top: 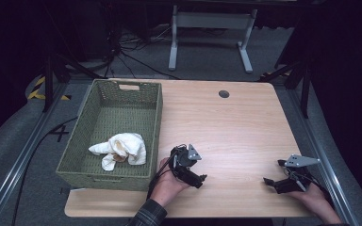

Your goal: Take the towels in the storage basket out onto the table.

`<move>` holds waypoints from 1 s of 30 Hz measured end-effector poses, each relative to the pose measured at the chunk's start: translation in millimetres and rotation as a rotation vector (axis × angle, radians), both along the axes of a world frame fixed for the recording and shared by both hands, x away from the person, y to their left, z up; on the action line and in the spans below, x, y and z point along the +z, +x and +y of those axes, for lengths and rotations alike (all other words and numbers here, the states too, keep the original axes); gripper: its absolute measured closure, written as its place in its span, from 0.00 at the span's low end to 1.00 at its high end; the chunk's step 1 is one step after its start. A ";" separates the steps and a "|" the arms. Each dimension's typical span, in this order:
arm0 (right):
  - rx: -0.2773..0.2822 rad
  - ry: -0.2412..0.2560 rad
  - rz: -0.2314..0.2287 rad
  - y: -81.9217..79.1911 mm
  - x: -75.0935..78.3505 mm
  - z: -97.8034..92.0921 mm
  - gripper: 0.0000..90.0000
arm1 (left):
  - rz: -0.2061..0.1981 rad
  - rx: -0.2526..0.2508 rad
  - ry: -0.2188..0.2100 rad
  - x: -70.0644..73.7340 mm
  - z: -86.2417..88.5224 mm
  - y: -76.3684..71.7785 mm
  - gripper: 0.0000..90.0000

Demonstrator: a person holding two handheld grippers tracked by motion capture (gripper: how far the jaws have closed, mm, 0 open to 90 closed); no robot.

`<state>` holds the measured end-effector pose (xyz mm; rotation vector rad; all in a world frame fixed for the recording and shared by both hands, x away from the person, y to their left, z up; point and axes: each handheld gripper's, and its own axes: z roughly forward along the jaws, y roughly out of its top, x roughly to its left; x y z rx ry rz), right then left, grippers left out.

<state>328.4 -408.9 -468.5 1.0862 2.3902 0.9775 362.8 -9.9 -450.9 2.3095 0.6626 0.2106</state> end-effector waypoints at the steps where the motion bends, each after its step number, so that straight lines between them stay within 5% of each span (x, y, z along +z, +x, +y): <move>1: 0.000 0.000 0.000 0.0 0.0 0.0 0.00 | 0.002 -0.001 0.000 0.1 0.0 0.1 0.02; 30: -0.001 0.001 0.000 0.0 0.0 0.0 0.00 | -0.002 0.016 0.011 18.4 1.1 0.8 0.03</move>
